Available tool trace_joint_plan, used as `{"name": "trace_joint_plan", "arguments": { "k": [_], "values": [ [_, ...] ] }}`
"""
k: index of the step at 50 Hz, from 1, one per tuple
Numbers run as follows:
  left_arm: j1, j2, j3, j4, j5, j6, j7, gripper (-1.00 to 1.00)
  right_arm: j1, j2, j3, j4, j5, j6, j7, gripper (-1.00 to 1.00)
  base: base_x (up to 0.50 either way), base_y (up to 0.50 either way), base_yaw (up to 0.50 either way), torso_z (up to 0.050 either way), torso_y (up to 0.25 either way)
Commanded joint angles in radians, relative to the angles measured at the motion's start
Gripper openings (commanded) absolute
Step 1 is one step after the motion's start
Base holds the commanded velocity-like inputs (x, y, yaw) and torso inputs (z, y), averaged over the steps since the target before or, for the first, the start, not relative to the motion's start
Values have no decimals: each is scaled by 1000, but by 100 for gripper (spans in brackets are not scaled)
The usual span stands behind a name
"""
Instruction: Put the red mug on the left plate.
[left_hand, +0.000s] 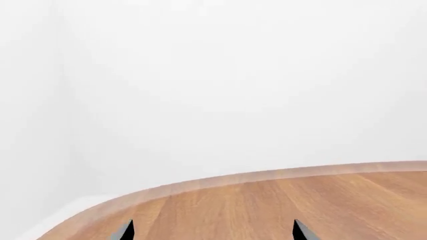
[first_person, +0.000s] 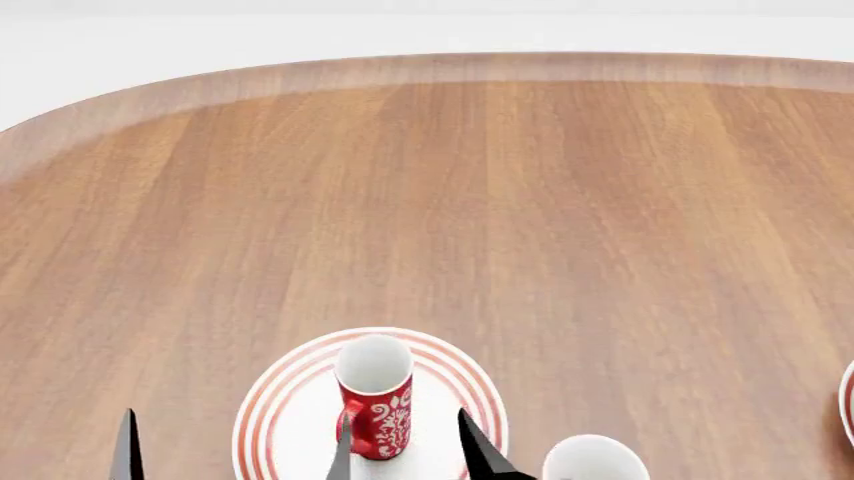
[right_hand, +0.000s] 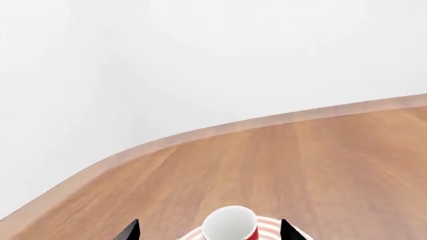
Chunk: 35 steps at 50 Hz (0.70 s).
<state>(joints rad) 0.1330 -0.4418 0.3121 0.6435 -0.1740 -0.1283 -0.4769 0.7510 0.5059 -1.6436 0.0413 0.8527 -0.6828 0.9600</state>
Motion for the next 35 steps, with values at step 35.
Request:
{"name": "trace_joint_plan", "arguments": {
  "k": [35],
  "values": [
    [42,-72,24,344,79,-152,-57,100,-42,172,8,-411,-412,94,237,100,0,0,0,0,0]
  ]
}}
